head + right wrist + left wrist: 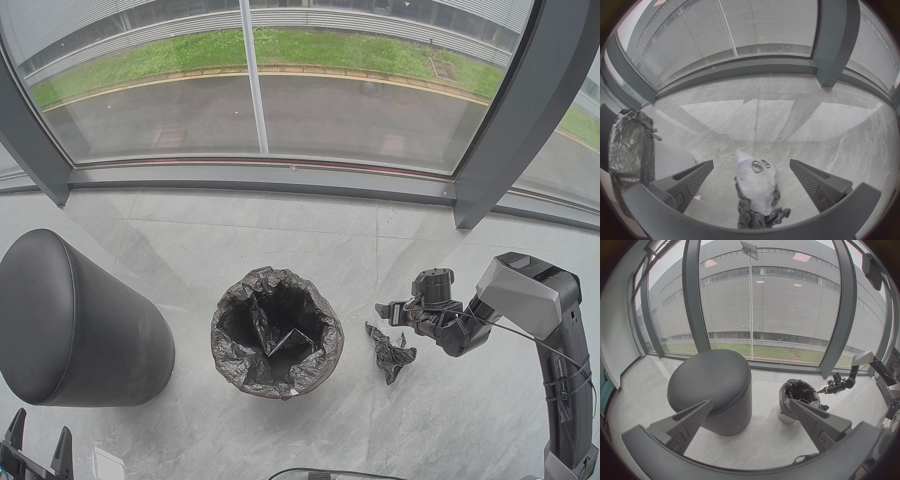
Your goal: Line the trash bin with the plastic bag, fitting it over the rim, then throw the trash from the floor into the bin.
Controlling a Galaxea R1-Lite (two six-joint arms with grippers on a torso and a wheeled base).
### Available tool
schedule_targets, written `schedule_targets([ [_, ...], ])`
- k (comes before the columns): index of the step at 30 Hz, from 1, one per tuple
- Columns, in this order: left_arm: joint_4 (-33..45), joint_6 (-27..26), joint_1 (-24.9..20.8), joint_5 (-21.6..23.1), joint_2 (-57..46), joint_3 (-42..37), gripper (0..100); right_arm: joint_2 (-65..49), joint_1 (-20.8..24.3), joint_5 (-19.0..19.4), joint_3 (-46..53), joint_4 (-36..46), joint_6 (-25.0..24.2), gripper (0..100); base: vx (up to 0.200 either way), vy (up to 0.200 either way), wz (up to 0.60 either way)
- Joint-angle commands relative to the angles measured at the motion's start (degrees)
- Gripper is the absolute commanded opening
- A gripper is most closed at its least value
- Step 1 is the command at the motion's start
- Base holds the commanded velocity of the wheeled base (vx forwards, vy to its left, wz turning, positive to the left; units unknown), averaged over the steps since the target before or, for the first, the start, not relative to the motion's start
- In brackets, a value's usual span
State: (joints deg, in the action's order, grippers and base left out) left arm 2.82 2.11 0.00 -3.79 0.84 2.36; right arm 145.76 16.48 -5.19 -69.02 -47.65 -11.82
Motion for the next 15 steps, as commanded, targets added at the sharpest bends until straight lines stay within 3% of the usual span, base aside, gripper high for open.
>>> schedule_targets([
  [1, 0.0, 0.44, 0.0, 0.01, -0.75, 0.01, 100, 1.72, -1.54, -0.43, -0.76, 0.1, 0.14, 100, 0.0, 0.0, 0.0],
  [8, 0.0, 0.7, 0.0, 0.01, -0.75, 0.01, 100, 3.3, -1.8, -0.34, -0.94, 0.54, 1.72, 100, 0.0, 0.0, 0.0],
  [15, 0.0, 1.49, 0.0, 0.01, -0.75, 0.01, 100, 3.39, -1.8, 1.94, -7.53, 12.67, 5.15, 100, 0.0, 0.0, 0.0],
])
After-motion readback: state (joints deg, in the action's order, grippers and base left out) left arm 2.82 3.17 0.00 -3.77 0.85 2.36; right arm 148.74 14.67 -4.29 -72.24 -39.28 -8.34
